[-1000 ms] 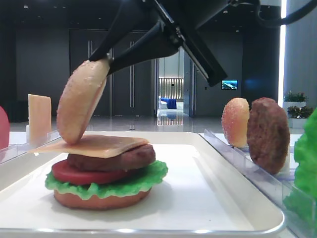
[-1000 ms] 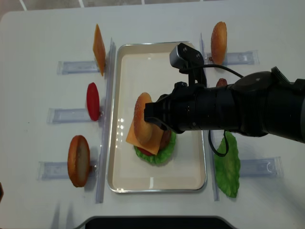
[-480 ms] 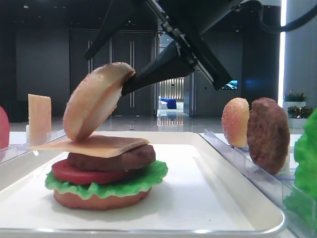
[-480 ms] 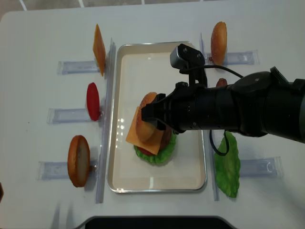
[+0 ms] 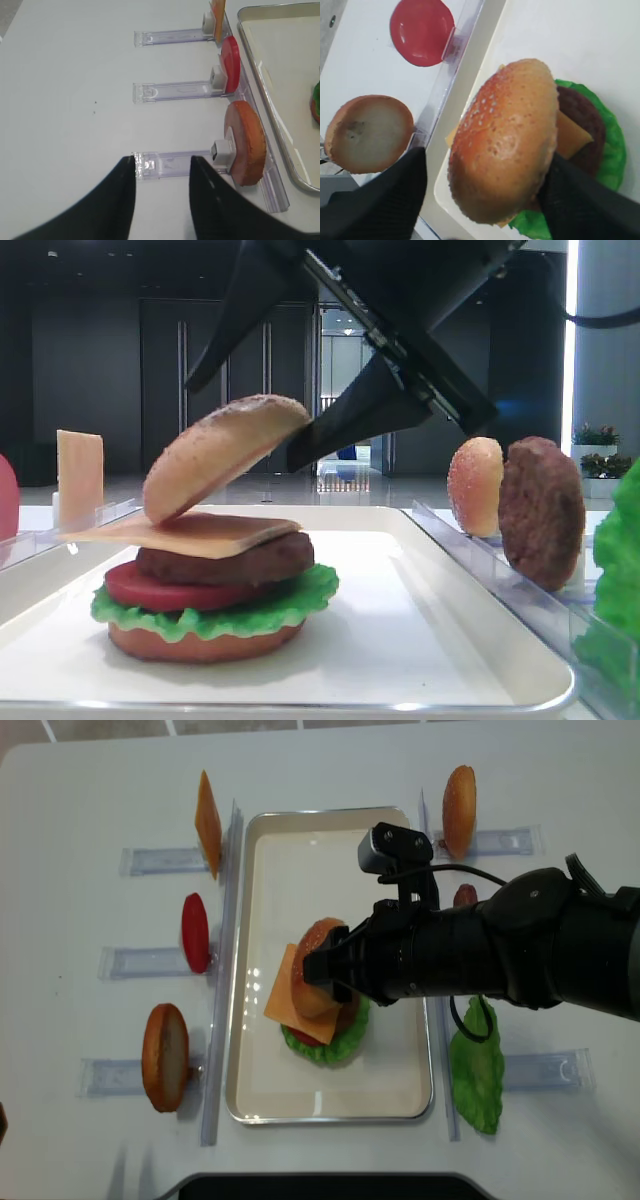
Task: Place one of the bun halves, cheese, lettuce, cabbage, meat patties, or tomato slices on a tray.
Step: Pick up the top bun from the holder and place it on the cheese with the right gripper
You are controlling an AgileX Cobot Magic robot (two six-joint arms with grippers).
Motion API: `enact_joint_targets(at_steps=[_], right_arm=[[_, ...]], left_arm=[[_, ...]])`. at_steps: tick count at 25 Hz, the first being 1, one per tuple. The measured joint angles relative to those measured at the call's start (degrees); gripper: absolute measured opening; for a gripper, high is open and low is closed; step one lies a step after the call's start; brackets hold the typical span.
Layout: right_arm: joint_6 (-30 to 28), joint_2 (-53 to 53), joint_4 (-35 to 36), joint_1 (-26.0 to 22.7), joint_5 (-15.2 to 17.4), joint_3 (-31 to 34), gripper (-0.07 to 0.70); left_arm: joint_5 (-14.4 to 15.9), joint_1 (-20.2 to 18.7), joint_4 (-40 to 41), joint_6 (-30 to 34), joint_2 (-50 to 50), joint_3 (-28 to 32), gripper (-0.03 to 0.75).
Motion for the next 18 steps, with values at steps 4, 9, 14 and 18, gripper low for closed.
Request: enact_joint_targets(at_steps=[4,9,14,18], right_arm=[[3.25,0.07,-3.58,0.00,-1.68,0.34,0.448],[4.74,0.07,-4.88,1.81,-3.81,0.34,0.448],[5.23,0.07,-6.11,5.49,-8.88,1.64,0.448],[5.28,0.07,-5.91,7.08,-11.55,3.31,0.448]], left_arm=[[0.00,0.00,0.00,0.00,0.00,0.00,0.282],[0.00,0.00,0.00,0.00,0.00,0.00,0.282],[0.00,0.00,0.00,0.00,0.00,0.00,0.282],[0.00,0.00,0.00,0.00,0.00,0.00,0.282]])
